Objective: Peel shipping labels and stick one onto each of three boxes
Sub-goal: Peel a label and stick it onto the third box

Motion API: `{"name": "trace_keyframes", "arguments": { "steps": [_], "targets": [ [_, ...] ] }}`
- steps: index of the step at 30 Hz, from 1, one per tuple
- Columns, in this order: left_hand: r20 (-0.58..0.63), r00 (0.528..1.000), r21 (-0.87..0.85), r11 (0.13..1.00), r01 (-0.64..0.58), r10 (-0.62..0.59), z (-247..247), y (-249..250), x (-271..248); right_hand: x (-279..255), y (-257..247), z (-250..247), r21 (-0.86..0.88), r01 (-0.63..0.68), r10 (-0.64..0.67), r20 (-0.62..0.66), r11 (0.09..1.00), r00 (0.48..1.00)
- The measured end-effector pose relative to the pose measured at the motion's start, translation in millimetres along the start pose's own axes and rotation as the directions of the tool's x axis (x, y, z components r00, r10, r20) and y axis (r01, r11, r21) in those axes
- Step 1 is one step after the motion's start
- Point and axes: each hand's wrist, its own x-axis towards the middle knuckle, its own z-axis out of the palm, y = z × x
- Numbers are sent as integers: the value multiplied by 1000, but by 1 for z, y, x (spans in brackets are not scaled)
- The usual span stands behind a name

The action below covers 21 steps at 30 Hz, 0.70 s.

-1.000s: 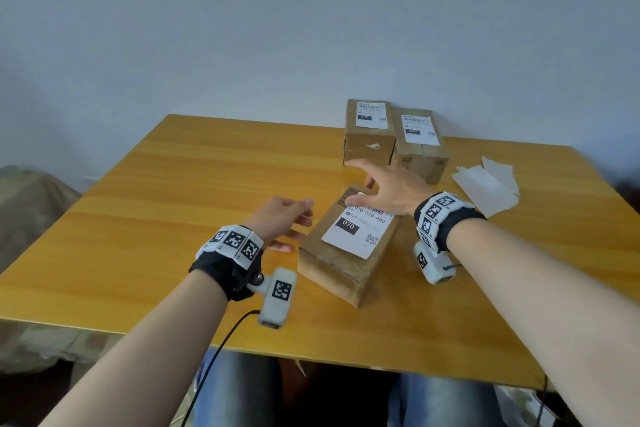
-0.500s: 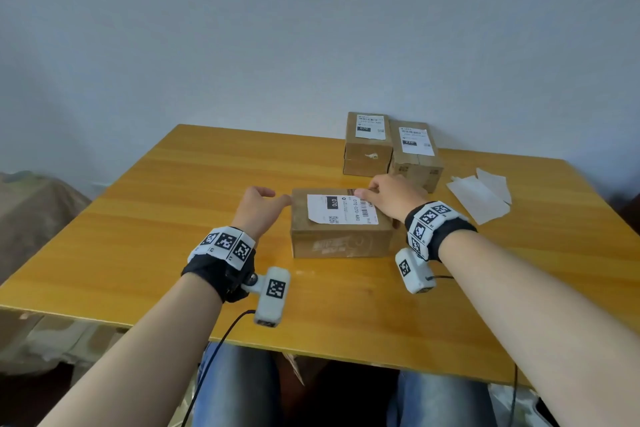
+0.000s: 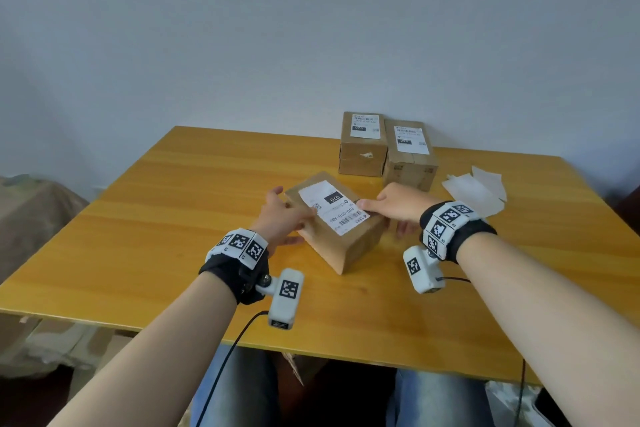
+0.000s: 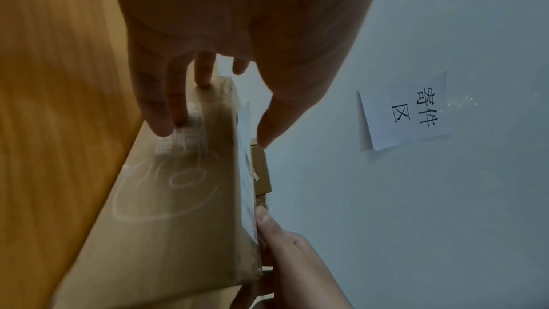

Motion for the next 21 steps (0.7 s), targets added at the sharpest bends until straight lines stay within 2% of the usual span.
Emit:
{"name": "trace_keyframes", "arguments": {
  "steps": [2, 6, 7, 9, 12, 14, 15, 17, 21],
  "targets": [
    [42, 999, 17, 999, -31, 30, 5, -1, 0, -2, 1, 0, 40, 60, -62, 55, 997, 997],
    [123, 989, 119, 989, -92, 77, 11, -7, 1, -4, 0, 1, 2, 203, -201, 144, 979, 969],
    [131, 988, 136, 986, -97, 79, 12, -8, 1, -3, 0, 1, 1, 225, -224, 110, 974, 968],
    [137, 987, 149, 984, -101, 80, 14, -8, 0, 0, 0, -2, -38, 264, -266, -64, 964, 962],
    [136, 990, 172, 983, -61, 38, 14, -7, 1, 7, -1, -5, -225, 268, -336, -360, 937, 870],
    [130, 992, 196, 980, -27, 1, 14, -7, 1, 11, -5, -3, -331, 256, -387, -437, 909, 812],
    [129, 992, 204, 979, -17, -10, 14, -7, 1, 13, -9, -1, -366, 255, -407, -434, 895, 804],
    [133, 991, 216, 976, 4, -33, 14, -5, -1, 17, -16, 5, -403, 241, -405, -396, 883, 824],
    [124, 990, 221, 974, 44, -72, 18, -8, -3, 24, -33, 19, -399, 155, -299, -329, 904, 896]
  ]
}}
